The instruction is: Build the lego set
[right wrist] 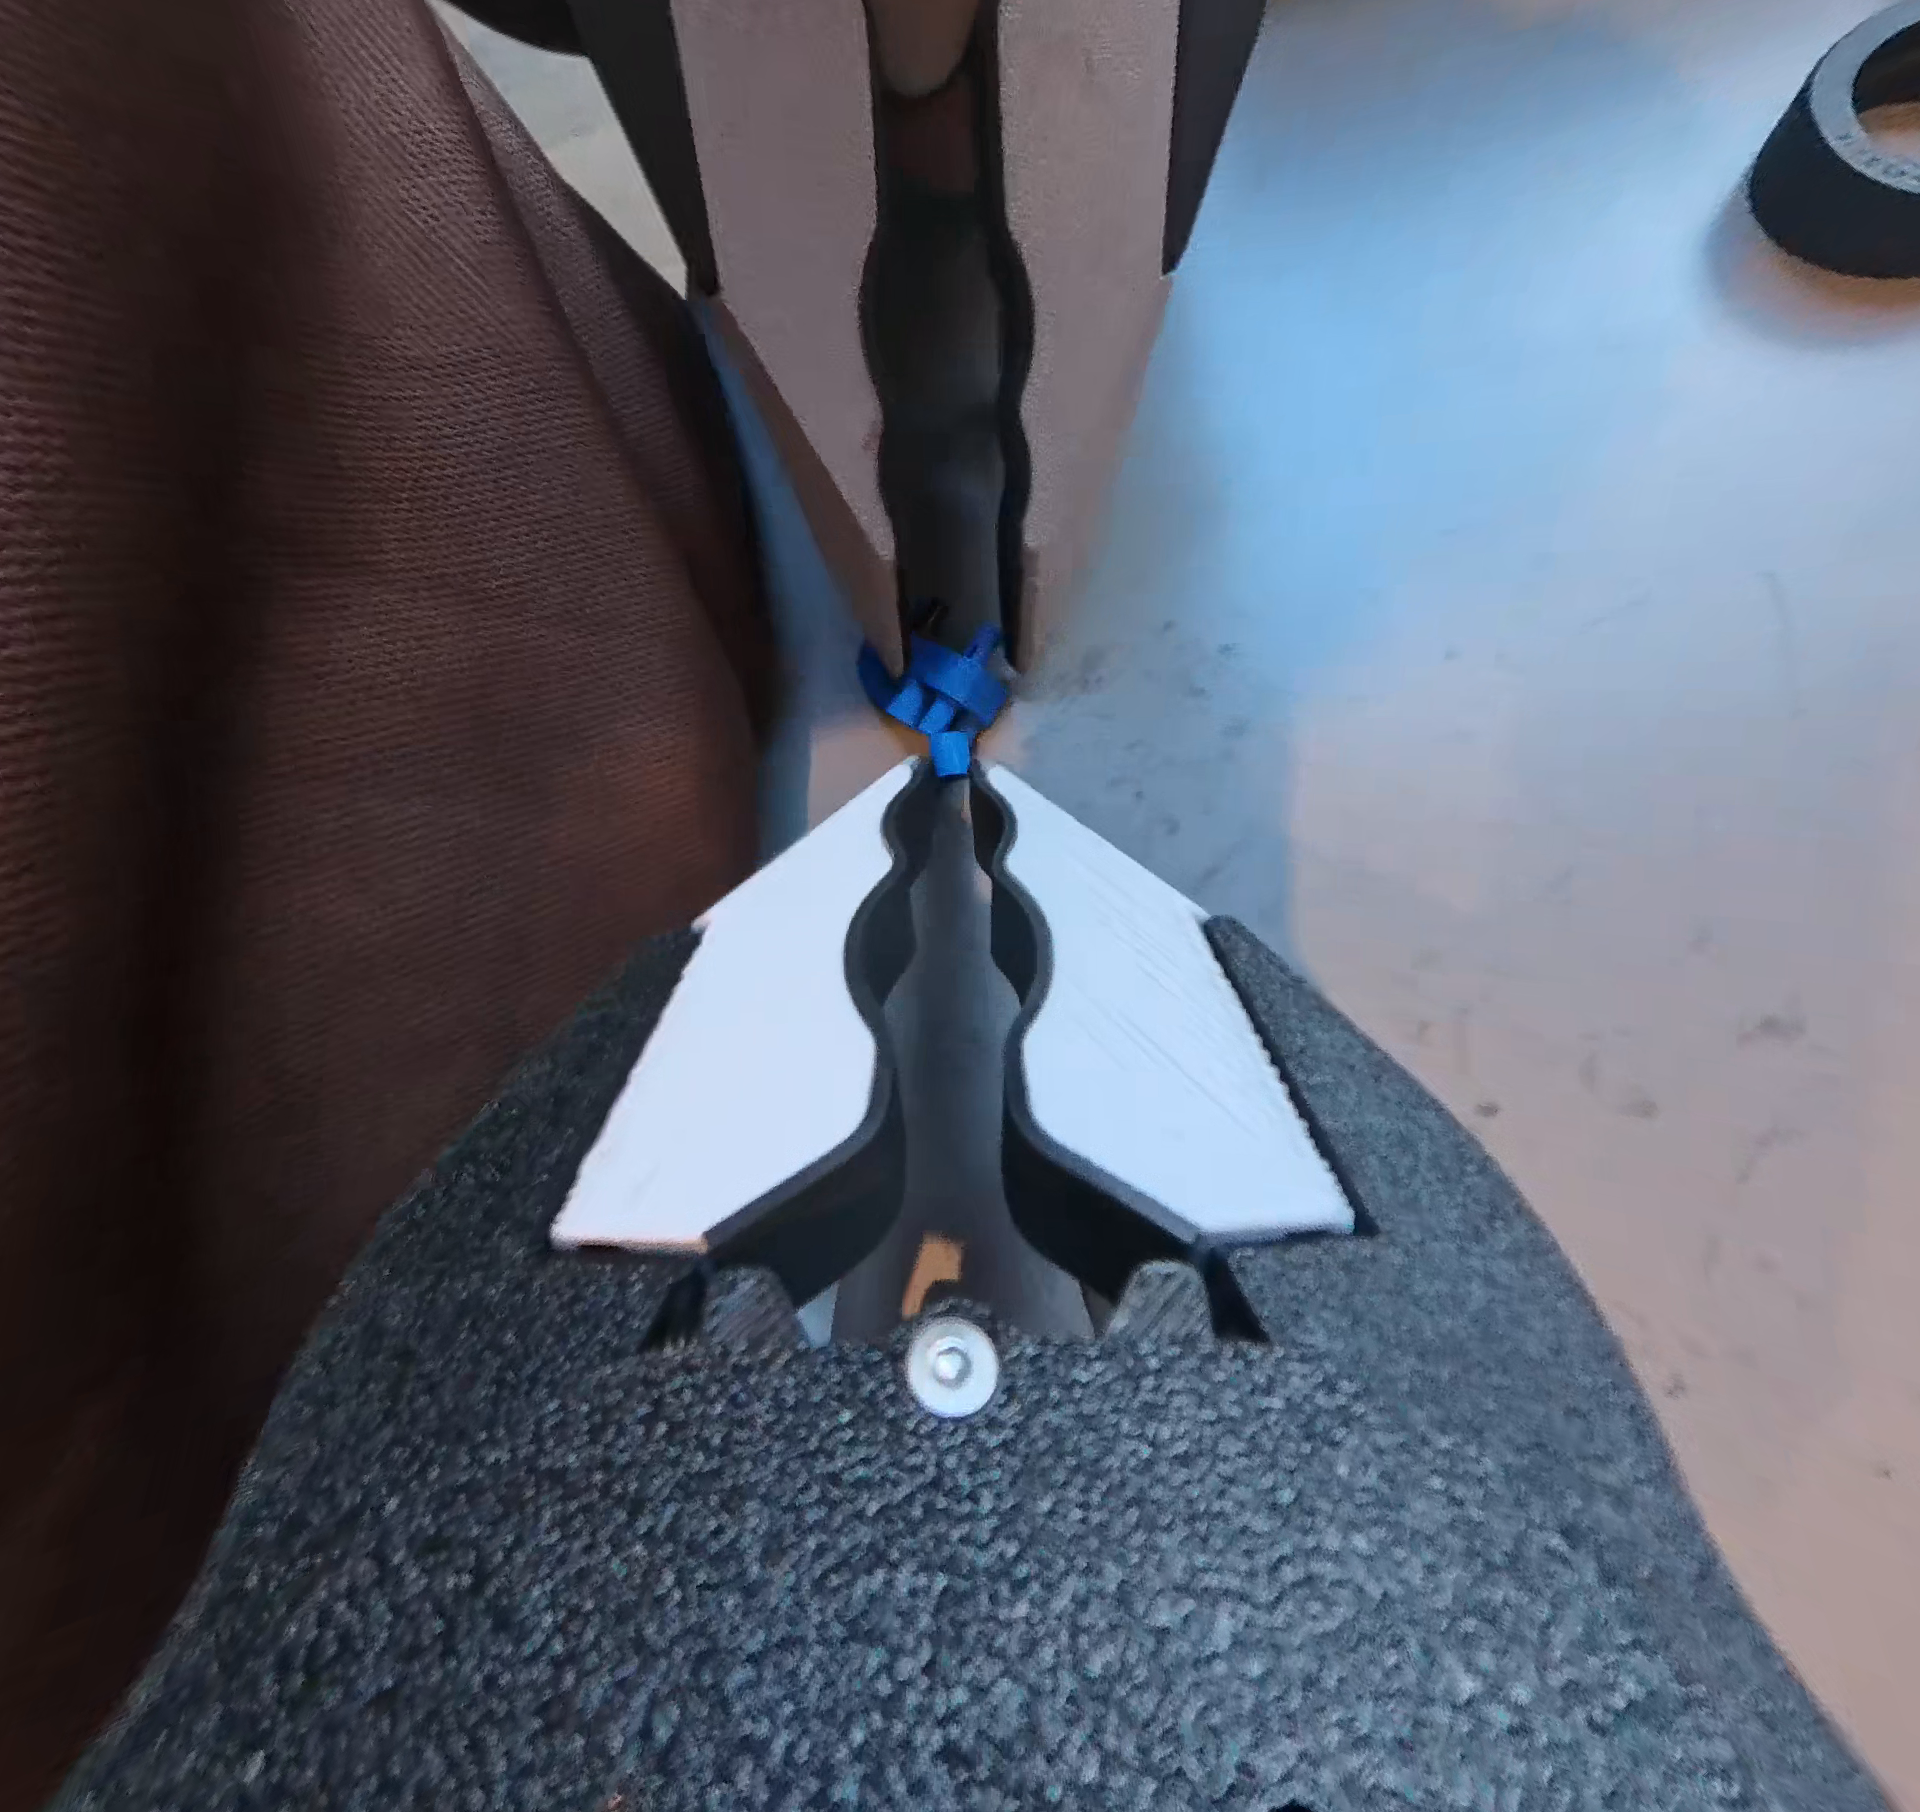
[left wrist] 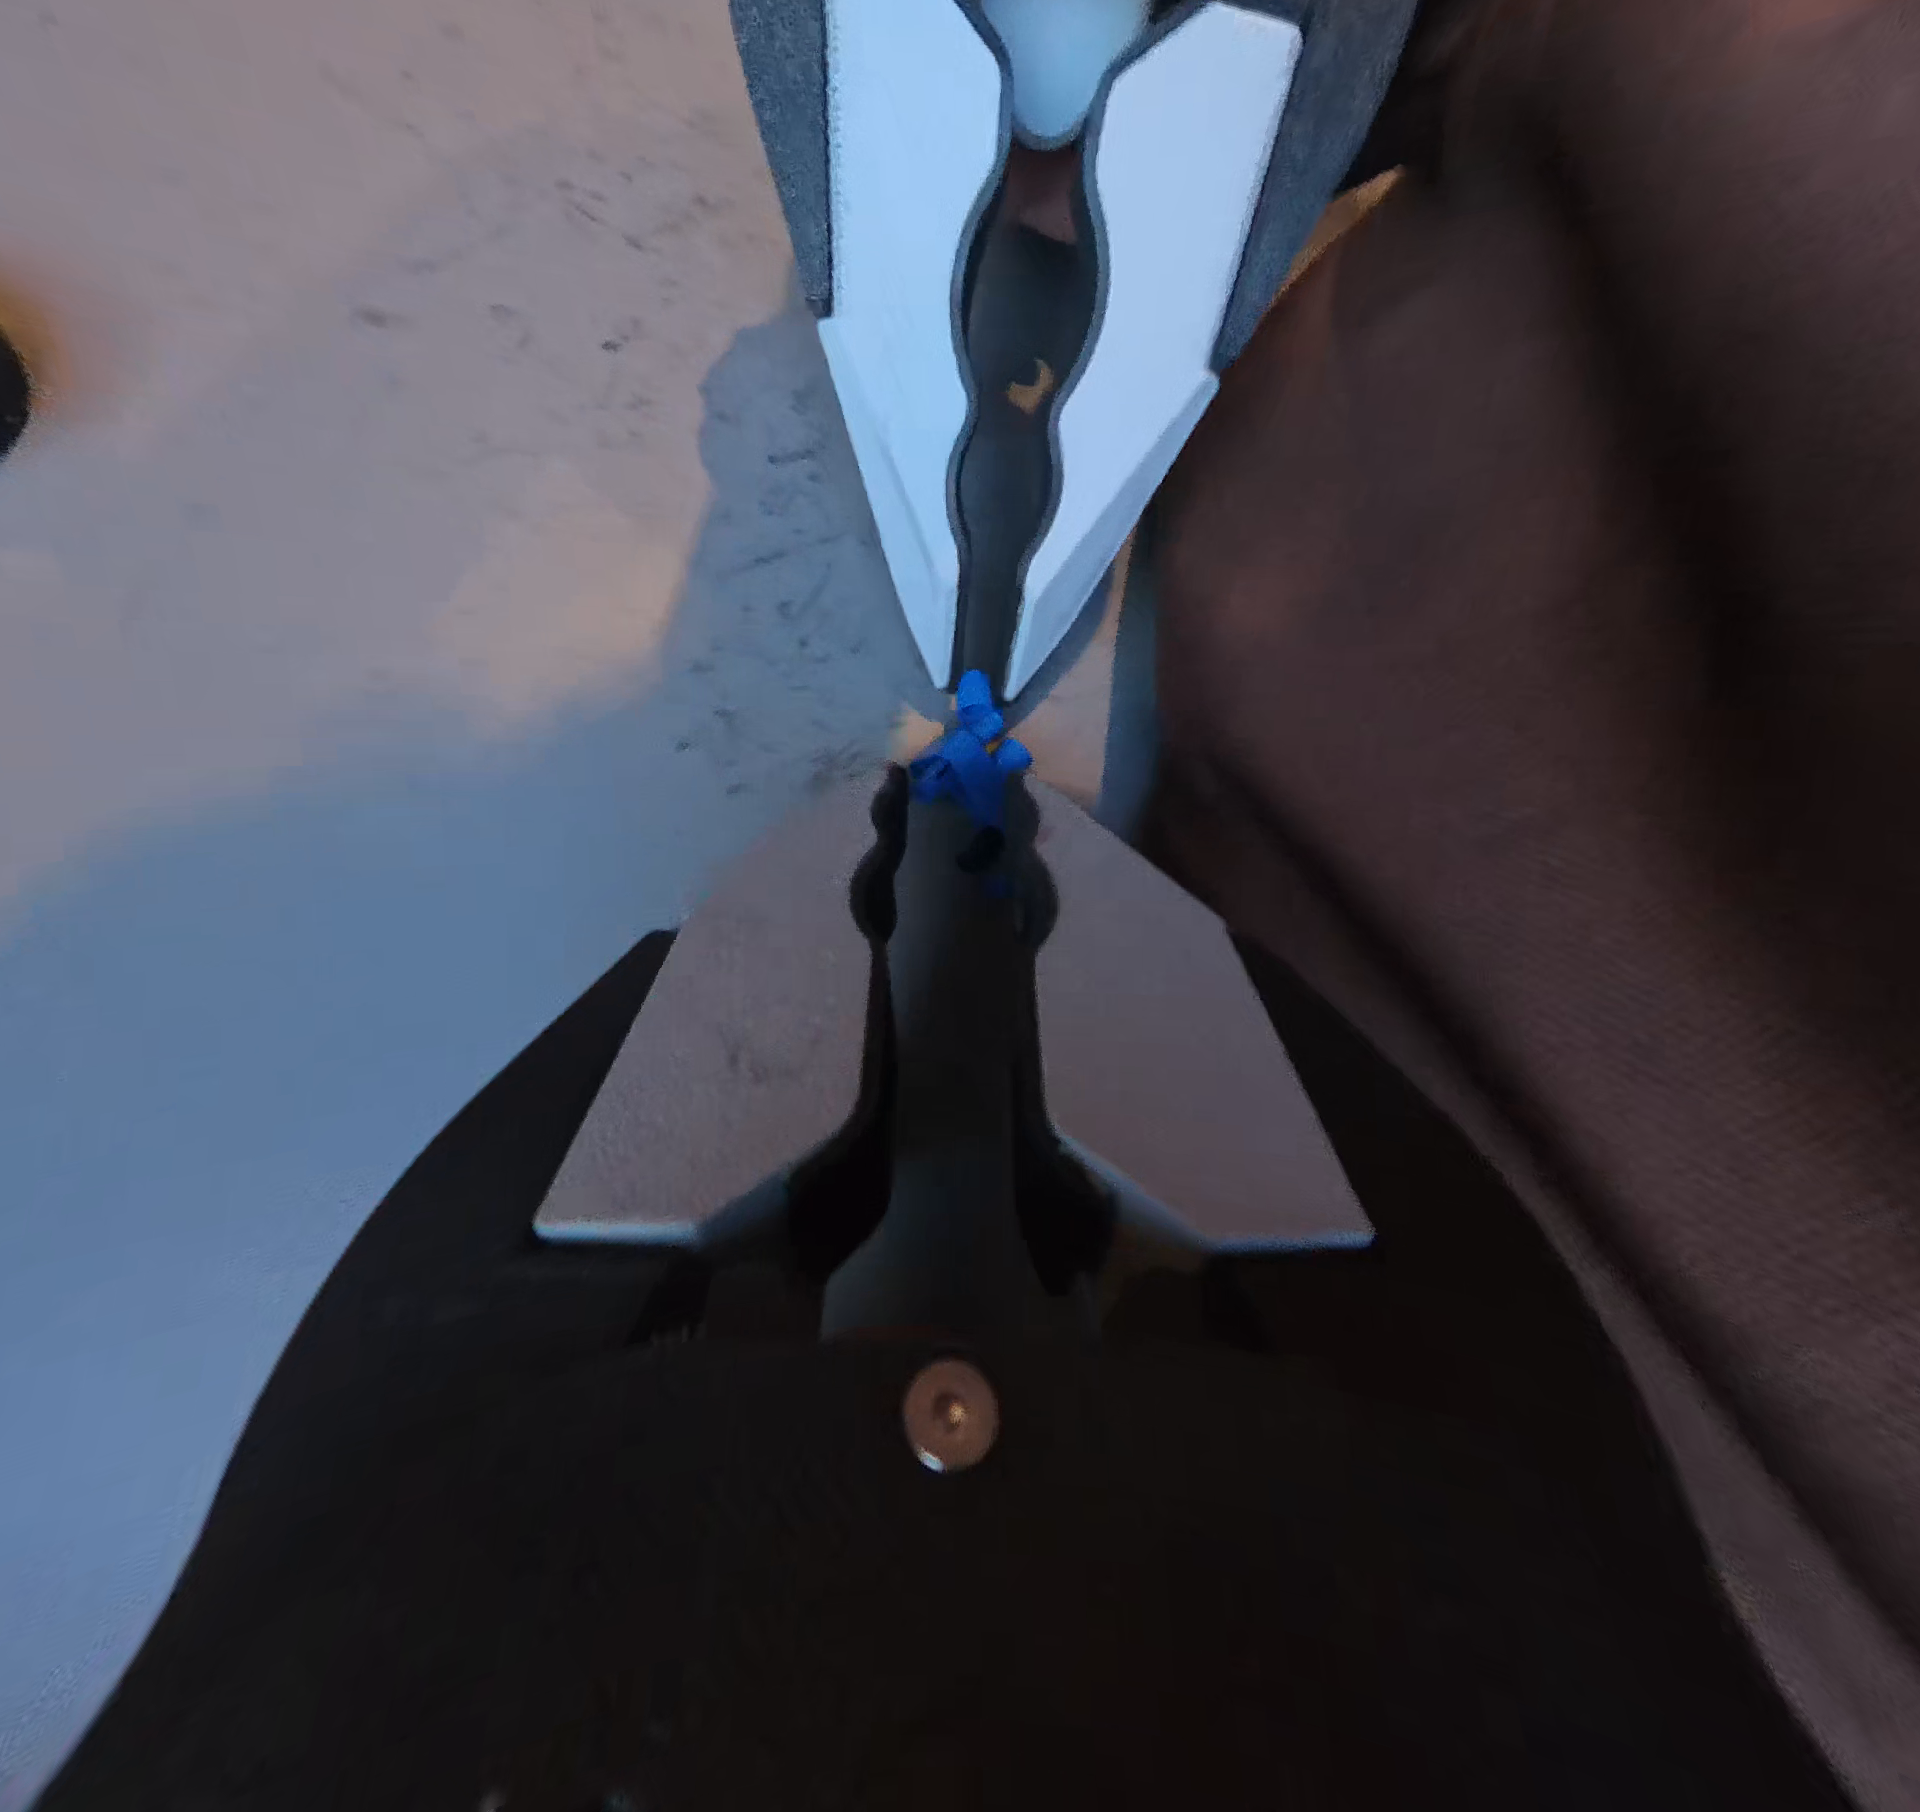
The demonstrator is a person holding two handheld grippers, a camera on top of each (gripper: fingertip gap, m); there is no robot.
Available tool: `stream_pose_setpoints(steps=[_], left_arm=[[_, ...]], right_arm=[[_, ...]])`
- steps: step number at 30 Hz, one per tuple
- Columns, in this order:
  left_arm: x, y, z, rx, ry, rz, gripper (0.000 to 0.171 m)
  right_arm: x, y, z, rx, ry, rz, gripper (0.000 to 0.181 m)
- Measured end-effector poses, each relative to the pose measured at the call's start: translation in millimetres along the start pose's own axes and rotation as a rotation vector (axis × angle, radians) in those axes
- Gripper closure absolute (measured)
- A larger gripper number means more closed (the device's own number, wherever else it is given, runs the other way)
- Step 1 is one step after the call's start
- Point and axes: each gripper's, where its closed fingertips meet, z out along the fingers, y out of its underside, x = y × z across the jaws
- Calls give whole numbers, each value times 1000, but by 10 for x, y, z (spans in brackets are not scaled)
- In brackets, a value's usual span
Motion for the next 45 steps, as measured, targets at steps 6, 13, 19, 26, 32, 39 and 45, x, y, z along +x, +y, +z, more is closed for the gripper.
stream_pose_setpoints(steps=[6, 13, 19, 26, 32, 39, 45], left_arm=[[-35, 47, -64, 44, -186, -148, 156], [-20, 117, -262, 33, -233, -120, 155], [-38, 102, -137, -12, -140, 2, 154], [-100, 44, -96, -28, -148, 89, 164], [-65, 46, -64, -24, -143, 131, 166], [-2, 45, -15, -24, -128, 217, 165], [97, 35, 0, -18, -60, 236, 165]], right_arm=[[129, -53, 51, 3, 42, -15, 174], [174, -114, 23, 0, 14, -62, 174], [148, -106, 22, -18, 12, -98, 174], [164, -103, 24, -24, -17, -116, 174], [140, -84, 35, -32, -49, -131, 174], [74, -67, 28, -12, -103, -121, 174], [-8, -68, -11, -5, -200, -102, 175]])
